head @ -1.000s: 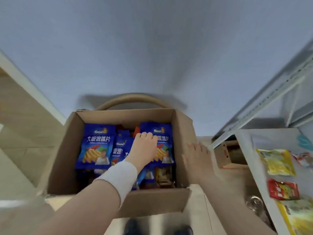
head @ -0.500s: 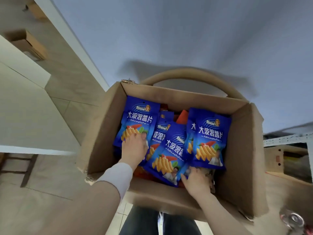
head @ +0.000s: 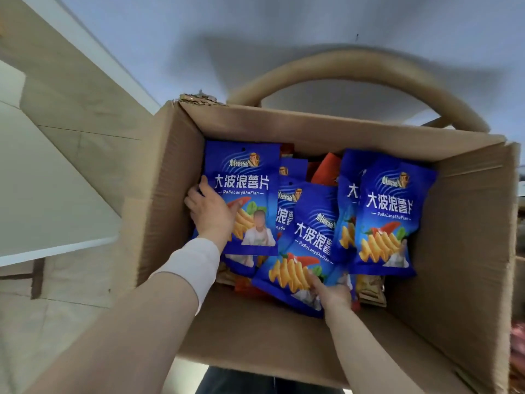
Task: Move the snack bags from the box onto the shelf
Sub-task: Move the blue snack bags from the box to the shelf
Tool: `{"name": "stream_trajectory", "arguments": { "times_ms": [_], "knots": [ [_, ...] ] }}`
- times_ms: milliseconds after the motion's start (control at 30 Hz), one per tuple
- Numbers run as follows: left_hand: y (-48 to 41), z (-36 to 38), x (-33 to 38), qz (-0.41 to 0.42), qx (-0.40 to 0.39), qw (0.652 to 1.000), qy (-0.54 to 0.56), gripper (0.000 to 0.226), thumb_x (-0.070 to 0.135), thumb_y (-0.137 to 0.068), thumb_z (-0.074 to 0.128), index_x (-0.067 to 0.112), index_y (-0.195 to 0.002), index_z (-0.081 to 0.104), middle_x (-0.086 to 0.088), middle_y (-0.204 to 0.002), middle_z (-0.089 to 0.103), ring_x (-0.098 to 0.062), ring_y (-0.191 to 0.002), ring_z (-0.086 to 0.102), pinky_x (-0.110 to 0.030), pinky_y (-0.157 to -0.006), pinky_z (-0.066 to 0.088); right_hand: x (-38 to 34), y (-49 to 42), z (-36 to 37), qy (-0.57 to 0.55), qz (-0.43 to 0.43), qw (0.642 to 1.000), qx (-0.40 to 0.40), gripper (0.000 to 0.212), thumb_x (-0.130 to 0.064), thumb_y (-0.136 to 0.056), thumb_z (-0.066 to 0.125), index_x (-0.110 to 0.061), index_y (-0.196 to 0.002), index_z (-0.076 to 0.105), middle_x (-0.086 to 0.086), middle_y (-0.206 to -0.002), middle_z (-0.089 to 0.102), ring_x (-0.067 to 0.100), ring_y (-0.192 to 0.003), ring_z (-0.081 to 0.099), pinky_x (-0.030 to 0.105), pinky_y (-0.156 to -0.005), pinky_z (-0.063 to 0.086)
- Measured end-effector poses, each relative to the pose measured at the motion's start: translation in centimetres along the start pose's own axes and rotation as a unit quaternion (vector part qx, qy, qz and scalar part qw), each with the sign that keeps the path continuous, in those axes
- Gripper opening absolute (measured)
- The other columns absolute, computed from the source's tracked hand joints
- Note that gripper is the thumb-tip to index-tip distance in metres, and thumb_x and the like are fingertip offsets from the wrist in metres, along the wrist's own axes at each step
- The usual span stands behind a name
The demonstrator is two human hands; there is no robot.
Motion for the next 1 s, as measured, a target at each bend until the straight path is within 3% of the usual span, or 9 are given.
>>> {"name": "stream_trajectory", "arguments": {
  "times_ms": [133, 267, 367, 500, 633, 733, 833, 1000],
  "knots": [
    [0.2, 0.3, -1.3, -0.051, -0.044, 0.994, 0.085, 0.089, 0.024, -0.075, 0.077, 0.009, -0.143, 0.022, -0.02, -0.141, 0.03, -0.037, -0.131, 0.031, -0.042, -0.108, 0.029, 0.1, 0.4, -0.1, -0.064, 0.028, 0.997, -0.028, 0.077, -0.03, -0.073, 0.078, -0.008, -0.135, 0.04, 0.012, -0.135, 0.047, 0.033, -0.126, 0.042, 0.042, -0.103, 0.035],
    [0.3, 0.7, -2.4, -0.101, -0.093, 0.989, 0.051, 0.088, 0.034, -0.071, 0.079, 0.008, -0.139, 0.029, -0.02, -0.142, 0.031, -0.036, -0.132, 0.031, -0.045, -0.106, 0.031, 0.0, 1.7, 0.2, -0.091, 0.019, 0.993, -0.078, 0.077, -0.036, -0.052, 0.088, -0.011, -0.116, 0.055, 0.009, -0.124, 0.059, 0.029, -0.114, 0.054, 0.044, -0.102, 0.041],
    [1.0, 0.9, -1.9, -0.141, -0.111, 0.979, 0.098, 0.091, 0.029, -0.072, 0.08, 0.01, -0.141, 0.023, -0.02, -0.146, 0.025, -0.037, -0.134, 0.03, -0.046, -0.105, 0.033, 0.4, 2.4, -0.7, -0.071, -0.001, 0.995, -0.076, 0.038, -0.023, -0.069, 0.081, -0.011, -0.095, 0.055, 0.005, -0.103, 0.062, 0.021, -0.099, 0.055, 0.036, -0.093, 0.044],
    [1.7, 1.2, -1.6, -0.153, -0.107, 0.962, 0.197, 0.08, 0.02, -0.074, 0.078, 0.004, -0.137, 0.031, -0.016, -0.139, 0.043, -0.033, -0.127, 0.045, -0.04, -0.098, 0.041, 0.3, 3.7, -1.5, -0.083, -0.063, 0.99, -0.095, 0.032, -0.019, -0.076, 0.076, -0.012, -0.097, 0.053, 0.003, -0.094, 0.057, 0.018, -0.091, 0.051, 0.032, -0.08, 0.041],
    [2.8, 0.9, -1.6, -0.117, -0.164, 0.928, 0.313, 0.061, 0.016, -0.074, 0.078, 0.006, -0.126, 0.048, -0.007, -0.121, 0.059, -0.024, -0.108, 0.058, -0.033, -0.088, 0.047, 0.4, 5.5, -2.4, -0.101, -0.082, 0.981, -0.145, 0.031, -0.021, -0.075, 0.076, -0.016, -0.098, 0.054, -0.002, -0.09, 0.059, 0.015, -0.092, 0.053, 0.032, -0.078, 0.043],
    [4.6, -1.1, -1.3, -0.059, -0.184, 0.895, 0.402, 0.046, 0.011, -0.075, 0.076, 0.014, -0.115, 0.053, -0.01, -0.116, 0.064, -0.024, -0.099, 0.064, -0.035, -0.084, 0.052, 0.5, 7.1, -4.5, -0.087, -0.131, 0.973, -0.171, 0.025, -0.022, -0.077, 0.075, -0.019, -0.093, 0.056, -0.005, -0.089, 0.062, 0.009, -0.081, 0.056, 0.025, -0.065, 0.046],
    [8.1, -4.4, -0.5, -0.002, -0.167, 0.879, 0.447, 0.044, 0.011, -0.078, 0.073, 0.014, -0.117, 0.053, -0.007, -0.11, 0.064, -0.016, -0.088, 0.065, -0.03, -0.073, 0.053, 1.3, 9.0, -7.5, -0.08, -0.193, 0.959, -0.19, 0.021, -0.022, -0.078, 0.073, -0.021, -0.09, 0.056, -0.008, -0.084, 0.061, 0.003, -0.074, 0.056, 0.018, -0.053, 0.045],
    [17.6, -8.3, 4.2, 0.136, -0.173, 0.857, 0.466, 0.044, 0.012, -0.082, 0.069, 0.012, -0.123, 0.052, -0.007, -0.111, 0.065, -0.021, -0.095, 0.065, -0.037, -0.081, 0.054, 6.3, 11.7, -16.2, -0.114, -0.298, 0.942, -0.105, 0.023, -0.025, -0.074, 0.077, -0.022, -0.087, 0.058, -0.008, -0.087, 0.064, 0.005, -0.078, 0.058, 0.022, -0.061, 0.047]
  ]
}}
Point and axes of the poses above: each hand's wrist, its own y-axis away from the middle knuckle, its own z-axis out of the palm, x = y × z, the point moved 6 cm from there along -y, towards the middle knuckle
